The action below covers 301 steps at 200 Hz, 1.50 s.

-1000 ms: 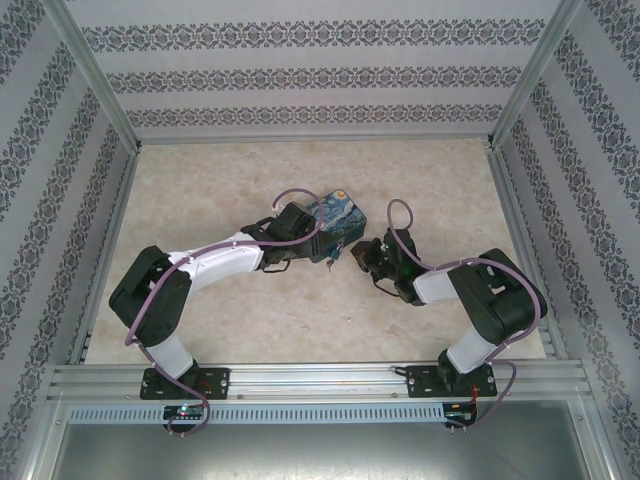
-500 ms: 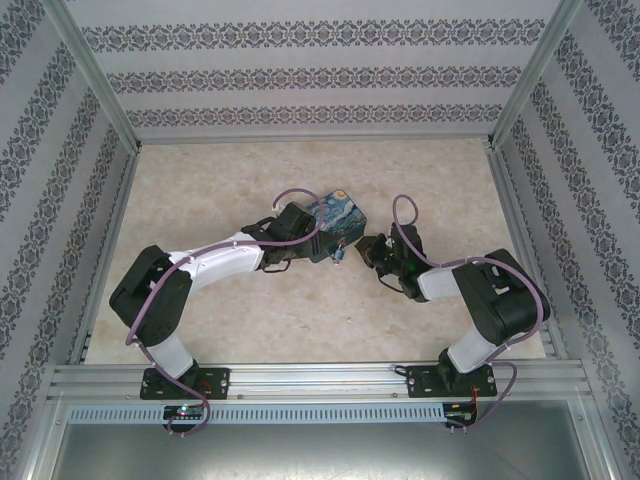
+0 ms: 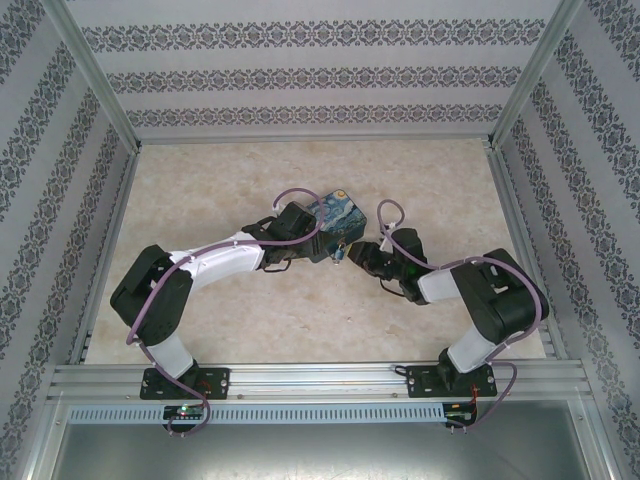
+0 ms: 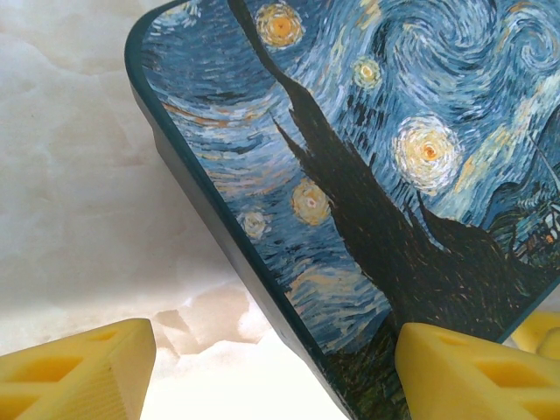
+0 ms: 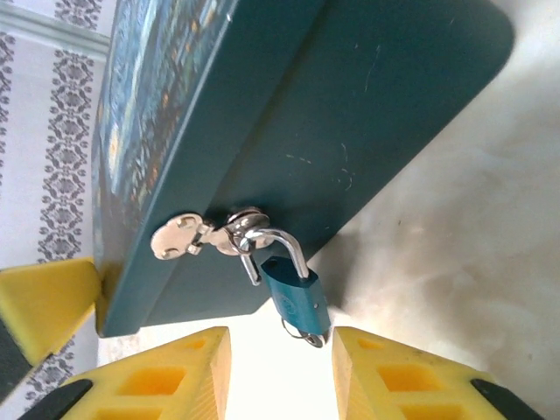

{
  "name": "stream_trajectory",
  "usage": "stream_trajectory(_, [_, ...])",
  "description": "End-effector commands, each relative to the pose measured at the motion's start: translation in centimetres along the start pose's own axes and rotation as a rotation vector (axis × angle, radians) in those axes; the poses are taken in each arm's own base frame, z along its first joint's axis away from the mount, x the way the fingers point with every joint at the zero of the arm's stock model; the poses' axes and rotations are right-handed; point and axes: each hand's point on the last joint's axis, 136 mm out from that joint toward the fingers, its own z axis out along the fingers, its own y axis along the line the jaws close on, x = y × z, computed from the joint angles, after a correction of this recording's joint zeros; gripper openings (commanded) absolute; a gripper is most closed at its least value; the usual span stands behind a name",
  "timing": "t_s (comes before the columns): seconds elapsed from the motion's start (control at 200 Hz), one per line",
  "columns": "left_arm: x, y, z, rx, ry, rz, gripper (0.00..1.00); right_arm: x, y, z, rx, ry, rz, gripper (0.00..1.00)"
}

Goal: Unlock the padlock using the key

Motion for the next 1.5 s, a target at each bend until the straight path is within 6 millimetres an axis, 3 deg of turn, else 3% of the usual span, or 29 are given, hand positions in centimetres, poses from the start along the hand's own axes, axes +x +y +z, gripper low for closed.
stream_trajectory(0.0, [4.7, 3.7, 1.5, -0.146, 0.156, 0.050, 0.73, 0.3, 0.5, 0.4, -0.044, 0.019, -0.121, 0.40])
stream_trajectory(0.155, [4.8, 3.6, 1.5, -0.141, 0.158, 0.047, 0.73, 0.8, -0.3, 1.1, -0.026, 0.040, -0.149, 0.46])
stream_trajectory(0.585, [4.8, 3.7, 1.6, -0.141, 0.161, 0.043, 0.73, 2.7, -0.6, 3.7, -0.036, 0.093, -0.175, 0.43])
stream_trajectory(0.754, [4.9, 3.7, 1.6, -0.142, 0.162, 0.041, 0.73, 3.0, -1.2, 3.7, -0.031, 0.093, -0.165, 0.37])
stream_trajectory(1.074, [5.0, 3.8, 1.7, -0.140, 0.163, 0.036, 0.73, 3.2, -2.0, 3.6, -0.017, 0.074, -0.138, 0.07])
stream_trajectory(1.189, [5.1, 3.8, 1.7, -0.139, 0.165, 0.037, 0.73, 3.1, -2.0, 3.3, -0.016, 0.062, -0.132, 0.06])
stream_trajectory(1.254, [5.1, 3.8, 1.6, -0.139, 0.165, 0.036, 0.73, 3.0, -2.1, 3.0, -0.011, 0.054, -0.129, 0.10])
stream_trajectory(1.394, [5.0, 3.7, 1.7, -0.134, 0.165, 0.035, 0.73, 2.6, -2.4, 2.0, 0.002, 0.023, -0.133, 0.45])
stream_trajectory(1.499, [5.1, 3.6, 1.7, -0.128, 0.168, 0.033, 0.73, 2.1, -2.6, 1.6, 0.006, 0.006, -0.134, 0.59])
